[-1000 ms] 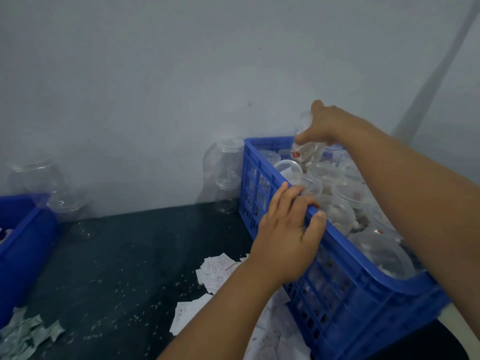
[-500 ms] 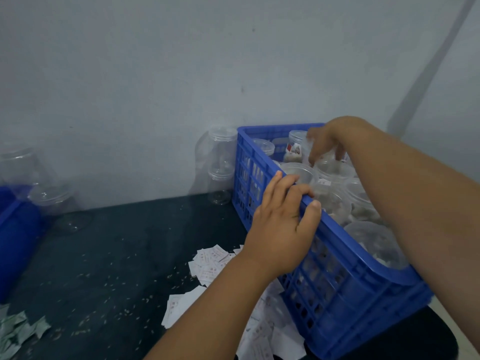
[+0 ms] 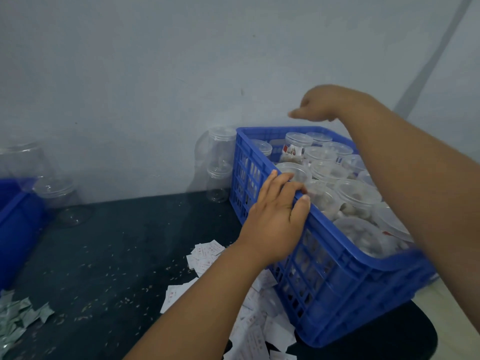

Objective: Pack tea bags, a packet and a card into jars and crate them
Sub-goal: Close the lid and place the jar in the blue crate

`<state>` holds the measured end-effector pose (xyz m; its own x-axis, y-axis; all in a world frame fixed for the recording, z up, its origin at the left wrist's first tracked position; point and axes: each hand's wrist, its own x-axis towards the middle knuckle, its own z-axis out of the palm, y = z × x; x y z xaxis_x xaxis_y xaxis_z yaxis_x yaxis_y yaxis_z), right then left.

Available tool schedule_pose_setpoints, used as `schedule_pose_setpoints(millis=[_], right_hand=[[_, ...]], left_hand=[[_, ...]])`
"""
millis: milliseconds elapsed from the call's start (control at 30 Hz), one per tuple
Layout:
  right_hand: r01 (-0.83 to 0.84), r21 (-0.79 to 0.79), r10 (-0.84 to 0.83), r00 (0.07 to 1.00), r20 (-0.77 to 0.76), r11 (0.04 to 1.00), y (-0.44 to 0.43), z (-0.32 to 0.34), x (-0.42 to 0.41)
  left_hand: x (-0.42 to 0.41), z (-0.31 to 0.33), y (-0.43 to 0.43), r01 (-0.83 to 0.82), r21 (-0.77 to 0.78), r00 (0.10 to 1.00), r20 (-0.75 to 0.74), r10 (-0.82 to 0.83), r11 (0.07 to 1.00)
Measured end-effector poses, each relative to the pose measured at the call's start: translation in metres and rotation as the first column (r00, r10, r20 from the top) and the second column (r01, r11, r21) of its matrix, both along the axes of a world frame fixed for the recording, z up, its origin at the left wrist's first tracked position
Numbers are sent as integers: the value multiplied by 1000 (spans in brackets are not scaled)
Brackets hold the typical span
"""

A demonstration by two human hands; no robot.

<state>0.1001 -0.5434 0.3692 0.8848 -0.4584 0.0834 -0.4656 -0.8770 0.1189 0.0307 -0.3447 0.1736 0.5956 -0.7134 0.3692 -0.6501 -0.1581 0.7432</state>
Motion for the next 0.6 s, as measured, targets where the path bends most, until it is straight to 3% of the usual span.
schedule_pose_setpoints(millis=[100, 167, 300, 433, 533, 600], right_hand=[[-203, 141, 173, 965, 197, 969, 44, 23, -25], [-370, 151, 314, 901, 298, 917, 84, 26, -50], [-583, 166, 506, 790, 347, 795, 160, -5, -102], [-763, 174, 622, 617, 482, 623, 213, -72, -141], [-857, 221, 595, 487, 640, 465, 246, -136, -149], [-835, 364, 527, 545, 652, 413, 264, -183, -144]], left_hand=[[1, 9, 10, 12, 81, 999, 46, -15, 997], [3, 17, 19, 31, 172, 994, 96, -48, 985], [2, 32, 40, 13, 241, 990, 132, -46, 970], [-9, 14, 102, -270, 231, 909, 382, 168, 935], [-3, -27, 172, -340, 296, 924, 279, 260, 892], [0, -58, 221, -455, 245, 888, 196, 416, 856]])
